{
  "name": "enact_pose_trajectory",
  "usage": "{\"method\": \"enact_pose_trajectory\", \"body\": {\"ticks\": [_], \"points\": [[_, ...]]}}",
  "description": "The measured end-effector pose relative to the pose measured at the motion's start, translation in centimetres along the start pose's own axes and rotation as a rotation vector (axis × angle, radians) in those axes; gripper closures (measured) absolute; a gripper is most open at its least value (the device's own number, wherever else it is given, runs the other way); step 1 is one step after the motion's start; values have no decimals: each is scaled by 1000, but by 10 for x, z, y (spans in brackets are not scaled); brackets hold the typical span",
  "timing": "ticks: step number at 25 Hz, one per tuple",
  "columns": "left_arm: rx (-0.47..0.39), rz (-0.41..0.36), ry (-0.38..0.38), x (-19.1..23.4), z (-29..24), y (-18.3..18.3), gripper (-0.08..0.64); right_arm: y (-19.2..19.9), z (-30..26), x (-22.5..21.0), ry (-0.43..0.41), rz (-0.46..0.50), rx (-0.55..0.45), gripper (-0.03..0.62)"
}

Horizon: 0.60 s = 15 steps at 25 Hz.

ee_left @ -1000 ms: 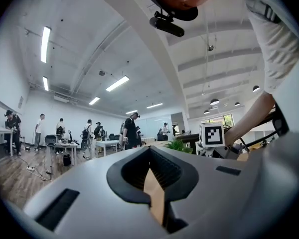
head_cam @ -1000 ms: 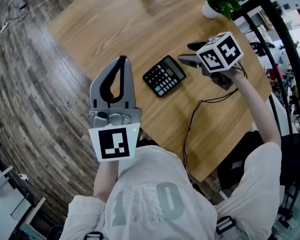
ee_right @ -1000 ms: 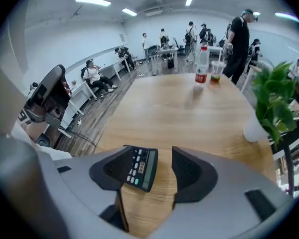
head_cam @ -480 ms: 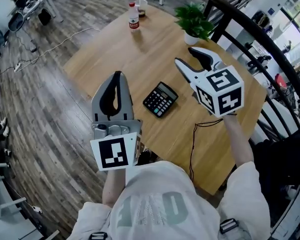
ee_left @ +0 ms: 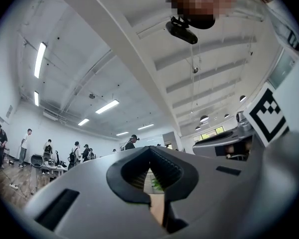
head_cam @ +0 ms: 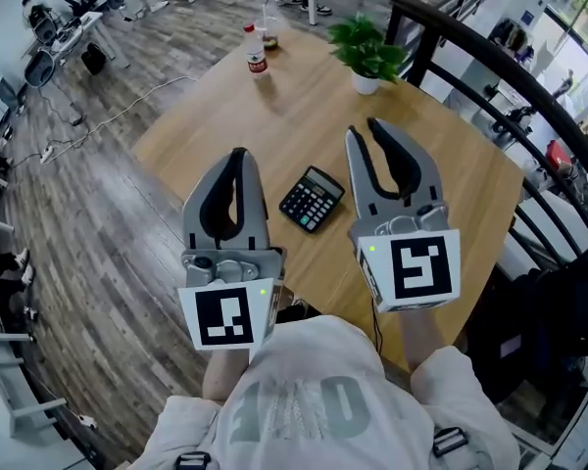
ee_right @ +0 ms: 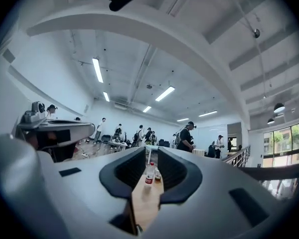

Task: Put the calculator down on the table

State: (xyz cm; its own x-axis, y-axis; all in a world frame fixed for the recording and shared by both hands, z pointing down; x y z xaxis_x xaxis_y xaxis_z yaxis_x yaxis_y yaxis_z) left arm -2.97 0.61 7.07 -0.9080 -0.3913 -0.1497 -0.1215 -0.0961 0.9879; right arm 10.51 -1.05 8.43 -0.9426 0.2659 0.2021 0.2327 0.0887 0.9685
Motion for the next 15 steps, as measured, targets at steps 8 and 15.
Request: {"method": "enact_pose_trajectory", "body": {"ticks": [8, 15], "points": [[-53, -11, -2, -6, 4, -11, 551, 25, 18, 20, 4, -139, -39, 572], [-21, -9, 6, -6, 0, -1, 552, 32, 15, 20, 11, -149, -28, 575]]}}
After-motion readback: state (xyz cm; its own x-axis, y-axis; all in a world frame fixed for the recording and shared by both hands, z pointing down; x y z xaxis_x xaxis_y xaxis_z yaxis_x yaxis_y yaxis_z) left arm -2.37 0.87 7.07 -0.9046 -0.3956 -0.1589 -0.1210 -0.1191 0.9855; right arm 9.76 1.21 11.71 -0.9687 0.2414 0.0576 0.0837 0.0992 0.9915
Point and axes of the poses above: the fingertips, and each gripper's own axes: z backward along the fingers, x to its left, y out of its underside, the point moved 1 cm from there along z, backward along the fingers, and after that the axes turned 15 degrees about x, right-handed, at the moved point
